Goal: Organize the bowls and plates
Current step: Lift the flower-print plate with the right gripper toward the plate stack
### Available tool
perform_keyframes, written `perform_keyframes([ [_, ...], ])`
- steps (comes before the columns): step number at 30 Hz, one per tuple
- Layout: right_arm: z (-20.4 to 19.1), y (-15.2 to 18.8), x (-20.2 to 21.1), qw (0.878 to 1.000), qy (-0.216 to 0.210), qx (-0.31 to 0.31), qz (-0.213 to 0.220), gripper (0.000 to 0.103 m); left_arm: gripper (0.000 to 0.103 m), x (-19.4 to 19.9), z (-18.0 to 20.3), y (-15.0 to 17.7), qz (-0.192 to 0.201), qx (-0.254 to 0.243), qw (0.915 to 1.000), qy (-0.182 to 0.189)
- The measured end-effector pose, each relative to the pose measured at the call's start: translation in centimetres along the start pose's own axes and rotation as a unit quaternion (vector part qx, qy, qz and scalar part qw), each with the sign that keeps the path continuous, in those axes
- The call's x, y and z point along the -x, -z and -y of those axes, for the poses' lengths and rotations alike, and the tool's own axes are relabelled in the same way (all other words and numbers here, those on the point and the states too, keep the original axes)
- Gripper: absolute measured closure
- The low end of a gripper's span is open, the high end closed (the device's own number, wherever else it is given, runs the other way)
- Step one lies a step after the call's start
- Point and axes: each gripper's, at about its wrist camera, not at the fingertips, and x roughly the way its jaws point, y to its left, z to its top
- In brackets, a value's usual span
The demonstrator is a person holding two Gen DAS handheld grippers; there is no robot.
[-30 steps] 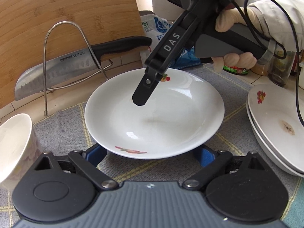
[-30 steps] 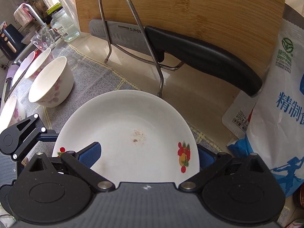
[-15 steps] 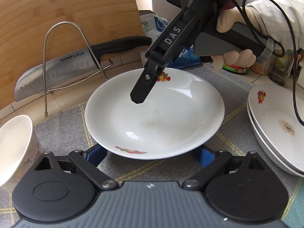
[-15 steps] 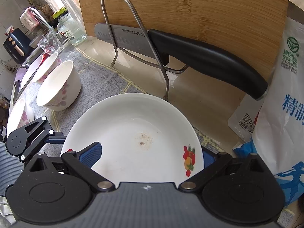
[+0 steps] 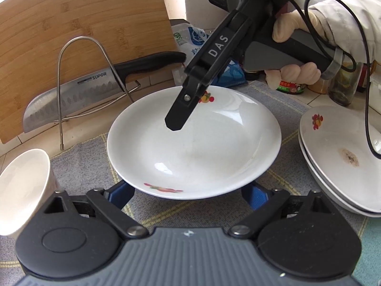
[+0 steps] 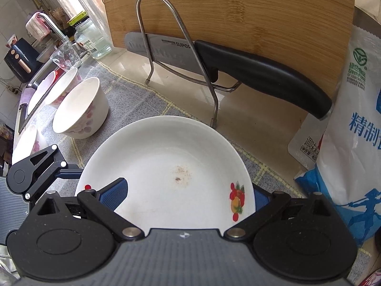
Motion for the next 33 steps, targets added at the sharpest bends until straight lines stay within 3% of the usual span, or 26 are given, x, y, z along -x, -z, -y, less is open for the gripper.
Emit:
perform_keyframes([
  [14, -3.0, 1.5, 2.4, 1.000, -0.003, -0.004, 0.017, 0.000, 0.007, 3.6, 0.9, 0.1, -0.001, -0.017, 0.9998, 0.010],
  [33, -7.4, 6.3, 6.3, 0.999, 0.018, -0.024, 0.043, 0.000, 0.007, 8.8, 4.2, 1.0, 0.004, -0.056, 0.9977, 0.039],
])
